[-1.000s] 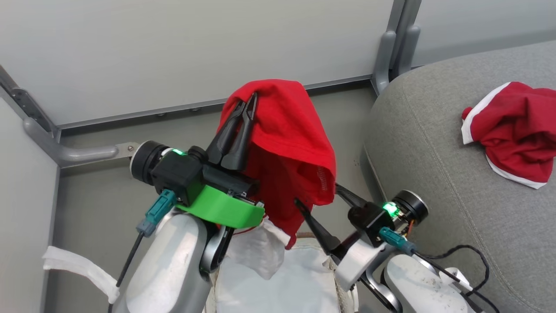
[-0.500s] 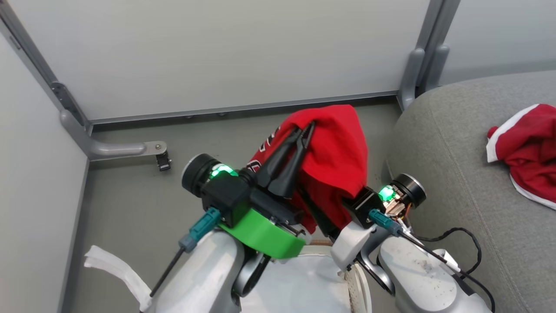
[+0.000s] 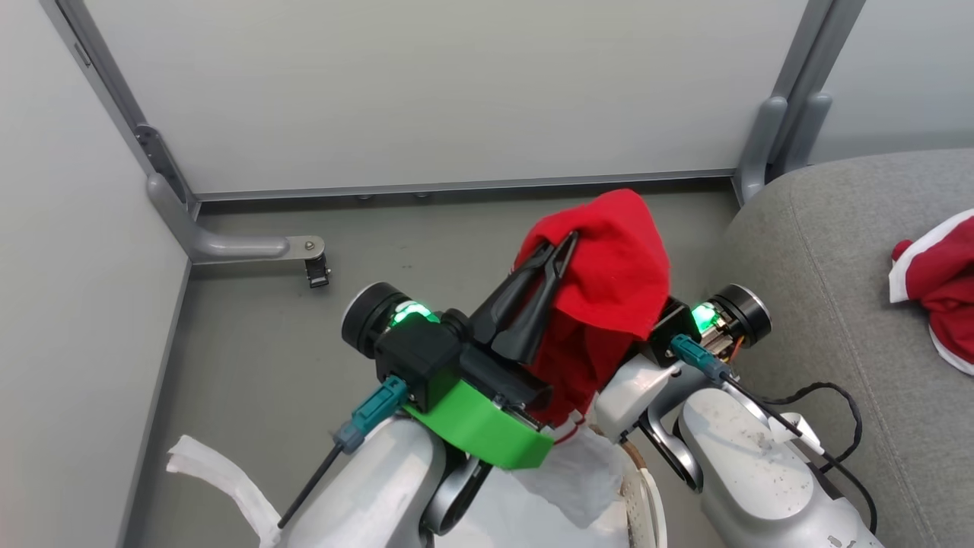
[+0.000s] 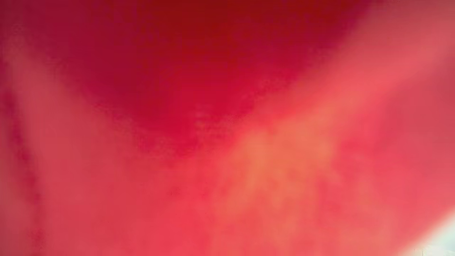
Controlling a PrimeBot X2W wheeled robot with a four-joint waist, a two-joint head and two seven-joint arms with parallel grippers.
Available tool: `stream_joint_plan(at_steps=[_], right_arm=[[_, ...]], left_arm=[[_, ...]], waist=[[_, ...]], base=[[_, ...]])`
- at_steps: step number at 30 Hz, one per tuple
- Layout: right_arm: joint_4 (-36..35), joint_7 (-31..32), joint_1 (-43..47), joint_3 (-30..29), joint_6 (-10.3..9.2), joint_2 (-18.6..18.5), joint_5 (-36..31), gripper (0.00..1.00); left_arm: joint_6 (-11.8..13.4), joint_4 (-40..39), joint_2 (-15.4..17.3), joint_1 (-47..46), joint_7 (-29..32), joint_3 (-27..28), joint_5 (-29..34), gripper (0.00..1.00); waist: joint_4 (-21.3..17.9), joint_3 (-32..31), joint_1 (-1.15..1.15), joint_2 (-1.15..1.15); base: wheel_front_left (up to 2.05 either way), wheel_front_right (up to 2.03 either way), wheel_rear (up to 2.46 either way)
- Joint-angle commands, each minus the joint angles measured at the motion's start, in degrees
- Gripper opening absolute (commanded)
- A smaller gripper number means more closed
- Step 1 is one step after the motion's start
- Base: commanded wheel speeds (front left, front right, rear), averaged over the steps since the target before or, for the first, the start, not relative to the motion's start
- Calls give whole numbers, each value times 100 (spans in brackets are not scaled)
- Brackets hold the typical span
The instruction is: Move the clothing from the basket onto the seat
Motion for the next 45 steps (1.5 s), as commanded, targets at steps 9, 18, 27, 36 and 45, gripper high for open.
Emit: stream_joint_plan(at_steps=[9,18,27,36,45], right_arm=[[-278,-1,271,-74,-8,-25,83,0],[-789,-1,451,-158,-8,-20,252,0],[-1241,-1,633,-516,-8,-12,345,0],[-1686,-1,898,-1158,-8,-12,211,0],[-1817,-3,107,-1502,-8,-216,173,0]], left_arm=[[90,56,7,201,-4,385,165,100],[19,368,9,292,-4,713,437,100],[-83,689,16,385,-4,1024,679,100],[-165,1004,21,255,-3,1008,772,100],[-182,1156,21,132,-4,1019,908,100]], waist=[[-864,180,0,16],[-2362,454,0,16],[-3631,745,0,16],[-3909,1057,0,16],[-3901,1524,0,16]], base=[[0,0,0],[0,0,0],[0,0,0],[0,0,0],[0,0,0]])
